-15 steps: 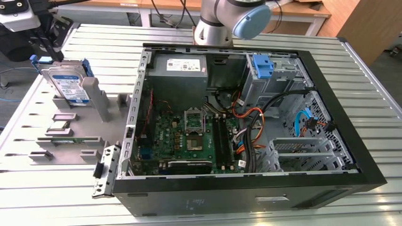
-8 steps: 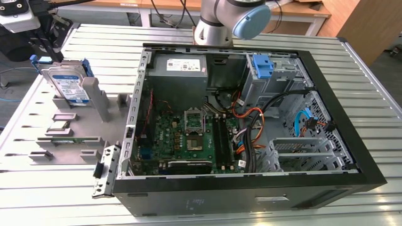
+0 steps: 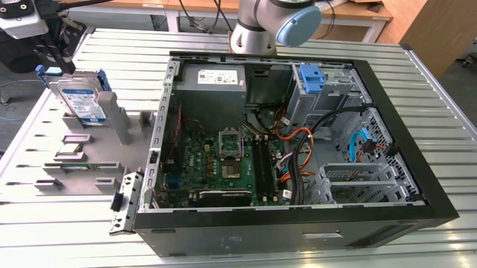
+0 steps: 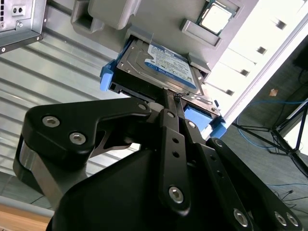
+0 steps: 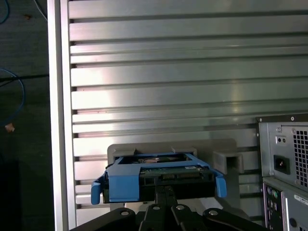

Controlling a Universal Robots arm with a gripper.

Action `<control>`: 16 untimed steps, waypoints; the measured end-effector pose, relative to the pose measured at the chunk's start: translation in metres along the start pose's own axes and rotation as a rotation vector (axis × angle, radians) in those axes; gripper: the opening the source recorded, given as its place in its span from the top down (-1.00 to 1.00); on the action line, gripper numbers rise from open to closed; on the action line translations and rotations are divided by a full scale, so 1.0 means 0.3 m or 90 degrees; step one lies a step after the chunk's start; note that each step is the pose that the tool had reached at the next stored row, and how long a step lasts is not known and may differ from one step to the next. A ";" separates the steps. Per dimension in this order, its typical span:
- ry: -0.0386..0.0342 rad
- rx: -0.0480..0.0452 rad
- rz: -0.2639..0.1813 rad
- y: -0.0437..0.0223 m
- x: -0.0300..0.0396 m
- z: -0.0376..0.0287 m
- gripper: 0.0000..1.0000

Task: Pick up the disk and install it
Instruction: 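Pick up the disk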

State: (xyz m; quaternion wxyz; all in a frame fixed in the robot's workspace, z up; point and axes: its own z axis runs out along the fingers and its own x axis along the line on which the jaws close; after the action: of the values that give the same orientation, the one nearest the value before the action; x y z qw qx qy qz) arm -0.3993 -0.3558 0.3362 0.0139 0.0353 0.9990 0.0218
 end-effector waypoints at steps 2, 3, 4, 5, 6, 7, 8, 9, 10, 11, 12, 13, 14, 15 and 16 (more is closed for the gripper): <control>0.0001 -0.0001 -0.003 0.000 0.000 0.000 0.79; 0.0002 -0.0002 -0.006 0.000 0.000 0.000 0.79; 0.0003 -0.0002 -0.008 0.000 0.000 0.000 0.79; 0.0005 -0.0003 -0.012 0.000 0.000 0.000 0.79; 0.0006 -0.0004 -0.015 0.000 0.000 0.000 0.79; 0.0008 -0.0005 -0.018 0.000 0.000 0.000 0.79; 0.0010 -0.0006 -0.022 0.000 0.000 0.000 0.79; 0.0011 -0.0007 -0.026 0.000 0.000 0.000 0.79; 0.0013 -0.0008 -0.031 0.000 0.000 0.000 0.79; 0.0015 -0.0010 -0.036 0.000 0.000 0.000 0.79; 0.0018 -0.0011 -0.041 0.000 0.000 0.000 0.79; 0.0020 -0.0012 -0.046 0.000 0.000 0.000 0.79; 0.0023 -0.0014 -0.053 0.000 0.000 0.000 0.79; 0.0027 -0.0016 -0.061 0.000 0.000 0.000 0.79; 0.0031 -0.0018 -0.070 0.000 0.000 0.000 0.79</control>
State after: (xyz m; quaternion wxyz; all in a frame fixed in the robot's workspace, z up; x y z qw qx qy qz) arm -0.3993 -0.3558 0.3362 0.0127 -0.0195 0.9995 0.0225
